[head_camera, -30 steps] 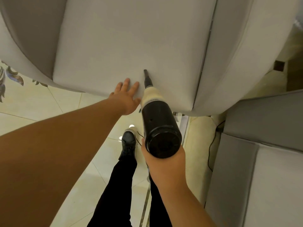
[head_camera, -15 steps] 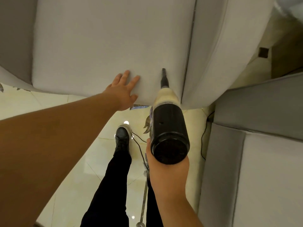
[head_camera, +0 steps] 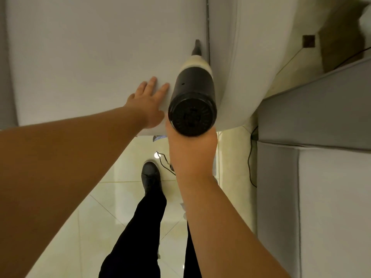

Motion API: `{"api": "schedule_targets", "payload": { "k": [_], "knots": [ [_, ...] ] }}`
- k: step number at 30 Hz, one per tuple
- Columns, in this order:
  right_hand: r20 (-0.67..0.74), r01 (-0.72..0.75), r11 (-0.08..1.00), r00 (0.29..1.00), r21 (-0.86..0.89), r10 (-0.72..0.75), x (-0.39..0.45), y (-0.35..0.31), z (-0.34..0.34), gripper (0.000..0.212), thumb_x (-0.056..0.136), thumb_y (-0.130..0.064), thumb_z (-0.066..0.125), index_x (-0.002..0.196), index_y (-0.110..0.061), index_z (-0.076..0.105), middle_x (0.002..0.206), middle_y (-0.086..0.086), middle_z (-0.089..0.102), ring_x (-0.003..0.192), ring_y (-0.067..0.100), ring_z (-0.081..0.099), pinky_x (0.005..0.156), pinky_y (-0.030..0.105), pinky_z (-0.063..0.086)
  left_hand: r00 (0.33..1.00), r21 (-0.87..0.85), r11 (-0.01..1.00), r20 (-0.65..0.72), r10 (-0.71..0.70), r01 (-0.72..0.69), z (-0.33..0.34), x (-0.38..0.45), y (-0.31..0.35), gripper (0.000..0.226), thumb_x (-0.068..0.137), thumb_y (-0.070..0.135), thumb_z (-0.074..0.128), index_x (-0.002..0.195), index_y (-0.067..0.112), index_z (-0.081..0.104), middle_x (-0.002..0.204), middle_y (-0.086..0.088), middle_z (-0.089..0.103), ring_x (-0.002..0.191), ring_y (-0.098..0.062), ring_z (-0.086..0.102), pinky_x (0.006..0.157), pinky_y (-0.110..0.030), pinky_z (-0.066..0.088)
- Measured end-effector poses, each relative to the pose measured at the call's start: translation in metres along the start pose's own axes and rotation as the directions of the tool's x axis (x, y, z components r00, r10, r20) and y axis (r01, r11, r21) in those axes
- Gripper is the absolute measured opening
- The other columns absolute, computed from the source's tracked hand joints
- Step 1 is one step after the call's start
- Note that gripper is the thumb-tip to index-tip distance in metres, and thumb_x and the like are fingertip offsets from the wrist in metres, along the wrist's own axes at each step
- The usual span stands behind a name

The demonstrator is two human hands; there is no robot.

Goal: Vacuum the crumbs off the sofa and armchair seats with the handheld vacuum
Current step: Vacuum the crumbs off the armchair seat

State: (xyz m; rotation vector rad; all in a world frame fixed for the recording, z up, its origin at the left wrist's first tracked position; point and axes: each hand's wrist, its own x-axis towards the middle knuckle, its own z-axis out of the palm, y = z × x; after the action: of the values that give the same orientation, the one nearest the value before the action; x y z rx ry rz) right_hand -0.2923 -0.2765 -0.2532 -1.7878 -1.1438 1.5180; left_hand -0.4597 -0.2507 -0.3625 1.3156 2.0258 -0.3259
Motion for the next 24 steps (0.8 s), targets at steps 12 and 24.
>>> {"api": "schedule_targets", "payload": {
  "k": [12, 24],
  "knots": [
    [0.021, 0.128, 0.991, 0.992, -0.028, -0.128, 0.065, -0.036, 0.039, 0.036, 0.086, -0.026, 0.088, 0.108, -0.034, 0.061, 0.087, -0.022, 0.064, 0.085, -0.01, 0.061, 0.073, 0.004, 0.045, 0.996, 0.179, 0.982, 0.082, 0.042, -0.056, 0.0, 0.077, -0.04, 0.083, 0.076, 0.06, 0.041, 0.153, 0.049, 0.014, 0.169, -0.001, 0.016, 0.157, -0.035, 0.007, 0.122, -0.061, 0.023],
    [0.096, 0.024, 0.997, 0.995, -0.07, -0.017, -0.028, -0.144, -0.047, 0.03, 0.082, -0.035, 0.088, 0.105, -0.021, 0.076, 0.089, -0.003, 0.077, 0.091, 0.018, 0.074, 0.088, 0.039, 0.063, 0.998, 0.206, 0.977, 0.035, 0.058, -0.064, -0.153, -0.06, 0.004, 0.069, 0.105, 0.037, 0.046, 0.165, 0.024, 0.015, 0.173, -0.005, 0.001, 0.159, -0.031, -0.002, 0.127, -0.052, 0.015]
  ]
}}
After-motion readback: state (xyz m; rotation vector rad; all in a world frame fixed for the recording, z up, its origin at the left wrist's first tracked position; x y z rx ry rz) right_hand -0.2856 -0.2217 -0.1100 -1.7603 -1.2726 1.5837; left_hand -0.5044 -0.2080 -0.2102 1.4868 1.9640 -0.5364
